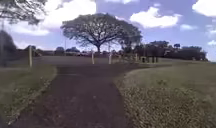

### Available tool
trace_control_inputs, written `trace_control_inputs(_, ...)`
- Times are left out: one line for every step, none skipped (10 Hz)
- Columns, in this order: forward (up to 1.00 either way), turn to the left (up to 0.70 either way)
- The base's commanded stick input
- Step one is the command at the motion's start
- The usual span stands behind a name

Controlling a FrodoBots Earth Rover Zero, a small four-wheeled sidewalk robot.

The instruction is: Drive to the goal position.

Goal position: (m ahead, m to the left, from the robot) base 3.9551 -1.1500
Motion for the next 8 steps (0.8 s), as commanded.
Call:
trace_control_inputs(0.50, 0.00)
trace_control_inputs(0.50, 0.00)
trace_control_inputs(0.50, -0.12)
trace_control_inputs(0.50, -0.47)
trace_control_inputs(0.50, -0.50)
trace_control_inputs(0.50, -0.13)
trace_control_inputs(0.50, 0.00)
trace_control_inputs(0.50, 0.00)
